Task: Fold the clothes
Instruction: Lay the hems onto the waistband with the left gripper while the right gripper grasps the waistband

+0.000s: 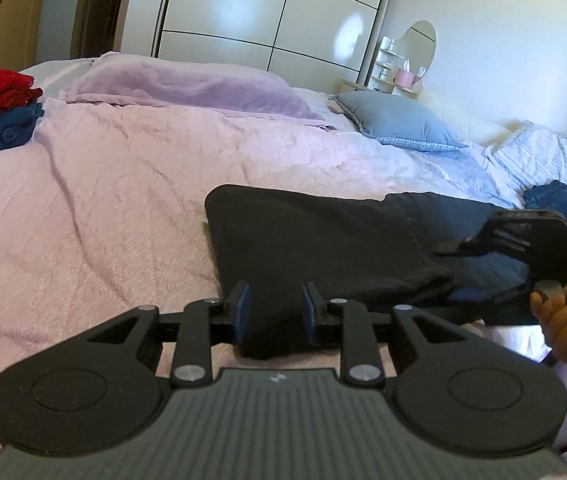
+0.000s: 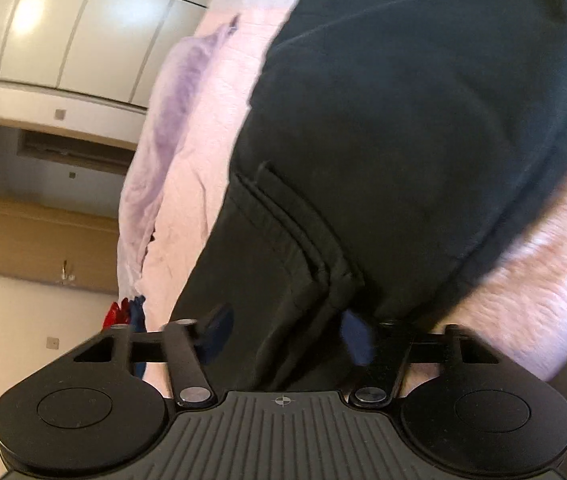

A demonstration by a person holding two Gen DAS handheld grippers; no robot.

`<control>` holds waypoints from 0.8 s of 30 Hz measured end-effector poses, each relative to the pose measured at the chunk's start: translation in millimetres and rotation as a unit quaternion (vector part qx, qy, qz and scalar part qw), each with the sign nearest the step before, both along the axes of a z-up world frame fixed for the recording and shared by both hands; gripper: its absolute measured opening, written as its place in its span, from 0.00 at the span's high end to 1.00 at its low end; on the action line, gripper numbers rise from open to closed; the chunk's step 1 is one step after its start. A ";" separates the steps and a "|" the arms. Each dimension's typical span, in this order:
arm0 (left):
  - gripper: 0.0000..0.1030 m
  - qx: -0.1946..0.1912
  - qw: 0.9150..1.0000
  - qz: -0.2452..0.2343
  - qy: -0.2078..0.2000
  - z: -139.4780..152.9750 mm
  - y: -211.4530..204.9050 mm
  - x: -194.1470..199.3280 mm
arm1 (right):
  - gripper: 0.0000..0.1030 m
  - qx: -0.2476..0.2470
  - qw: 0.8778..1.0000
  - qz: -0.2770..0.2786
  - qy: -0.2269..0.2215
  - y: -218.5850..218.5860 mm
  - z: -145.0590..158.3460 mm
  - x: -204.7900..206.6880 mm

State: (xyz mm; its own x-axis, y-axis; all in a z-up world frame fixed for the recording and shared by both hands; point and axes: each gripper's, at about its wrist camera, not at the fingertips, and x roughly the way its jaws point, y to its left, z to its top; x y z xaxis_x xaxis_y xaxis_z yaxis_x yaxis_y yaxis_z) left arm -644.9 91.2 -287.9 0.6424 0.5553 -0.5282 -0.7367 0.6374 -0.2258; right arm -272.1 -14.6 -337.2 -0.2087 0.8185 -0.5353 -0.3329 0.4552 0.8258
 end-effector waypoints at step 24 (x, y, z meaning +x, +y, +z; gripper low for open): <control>0.77 -0.011 1.000 -0.002 -0.013 -1.7 12.1 13.2 | 0.93 0.059 0.973 -0.007 -0.224 -36.6 -4.0 -16.9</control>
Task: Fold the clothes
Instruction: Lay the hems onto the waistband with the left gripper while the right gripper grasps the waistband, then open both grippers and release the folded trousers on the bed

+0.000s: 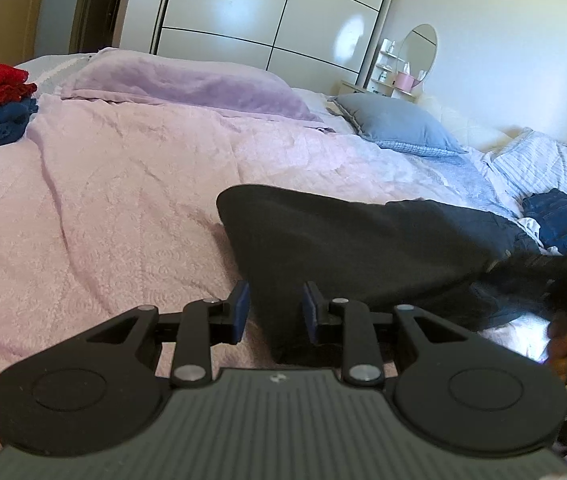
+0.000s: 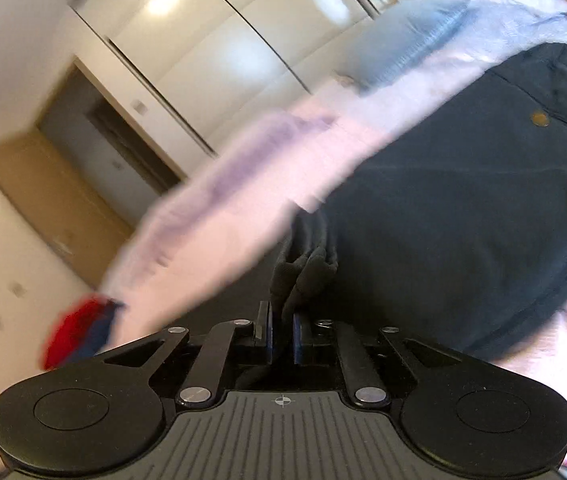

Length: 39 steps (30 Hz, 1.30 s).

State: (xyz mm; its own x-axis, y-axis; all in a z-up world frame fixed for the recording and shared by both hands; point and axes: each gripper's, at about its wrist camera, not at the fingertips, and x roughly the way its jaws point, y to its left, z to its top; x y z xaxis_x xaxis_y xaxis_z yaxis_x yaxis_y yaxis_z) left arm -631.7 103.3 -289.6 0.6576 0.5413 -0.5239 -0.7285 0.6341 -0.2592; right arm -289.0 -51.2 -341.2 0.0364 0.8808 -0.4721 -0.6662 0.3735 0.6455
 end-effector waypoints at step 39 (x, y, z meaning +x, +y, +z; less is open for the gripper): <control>0.78 0.031 0.995 -0.083 0.055 -7.6 19.5 50.7 | 0.73 -0.089 0.968 0.077 -0.222 39.5 33.5 -50.5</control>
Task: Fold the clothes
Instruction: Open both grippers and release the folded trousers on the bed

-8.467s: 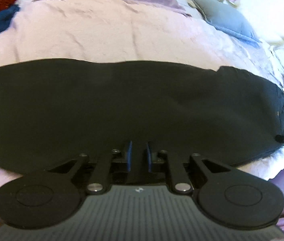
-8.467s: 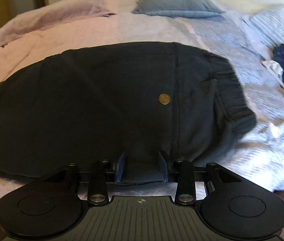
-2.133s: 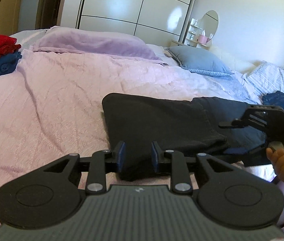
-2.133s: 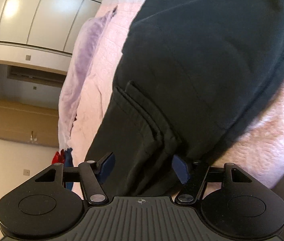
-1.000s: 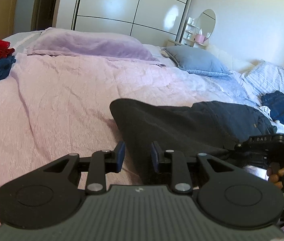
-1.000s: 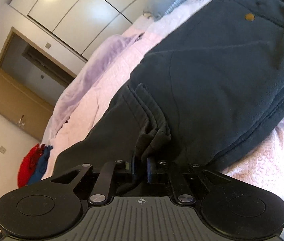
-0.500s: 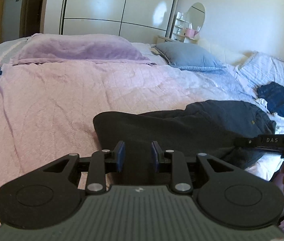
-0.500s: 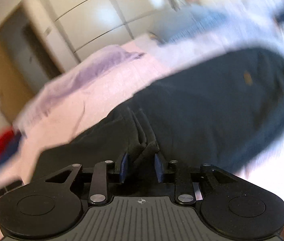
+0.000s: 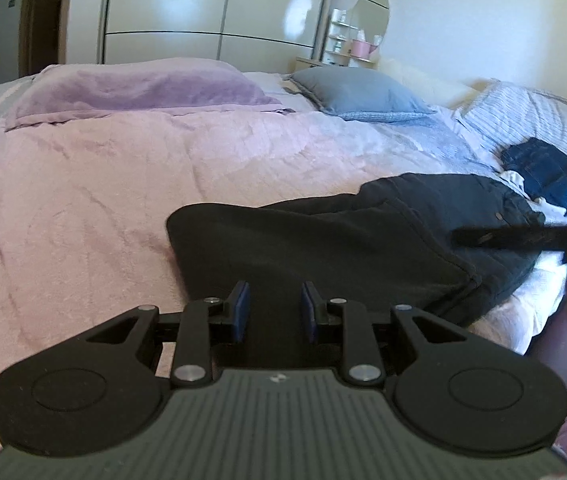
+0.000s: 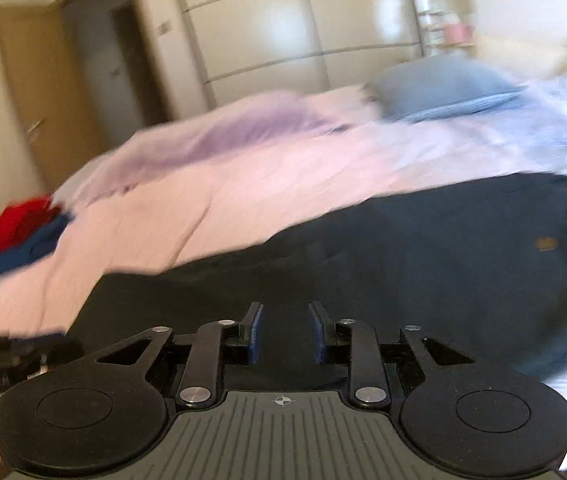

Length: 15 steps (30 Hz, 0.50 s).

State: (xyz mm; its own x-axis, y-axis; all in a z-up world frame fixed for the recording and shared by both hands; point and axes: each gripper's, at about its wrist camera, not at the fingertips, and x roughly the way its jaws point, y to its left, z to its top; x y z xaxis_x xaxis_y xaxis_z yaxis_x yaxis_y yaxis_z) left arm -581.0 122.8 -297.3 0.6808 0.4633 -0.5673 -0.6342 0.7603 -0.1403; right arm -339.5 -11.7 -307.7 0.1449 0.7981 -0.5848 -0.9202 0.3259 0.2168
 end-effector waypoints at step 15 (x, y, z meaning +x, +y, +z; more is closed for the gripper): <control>0.81 0.022 1.000 0.011 0.014 14.0 41.5 10.3 | 0.80 -0.020 0.999 0.038 -0.023 33.7 0.0 4.6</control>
State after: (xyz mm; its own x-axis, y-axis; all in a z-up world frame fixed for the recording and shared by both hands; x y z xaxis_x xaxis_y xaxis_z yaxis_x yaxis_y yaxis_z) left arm -570.8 164.3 -283.2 0.6542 0.5025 -0.5652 -0.6537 0.7516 -0.0884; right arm -334.9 22.1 -307.6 0.1124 0.7845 -0.6098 -0.9514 0.2620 0.1617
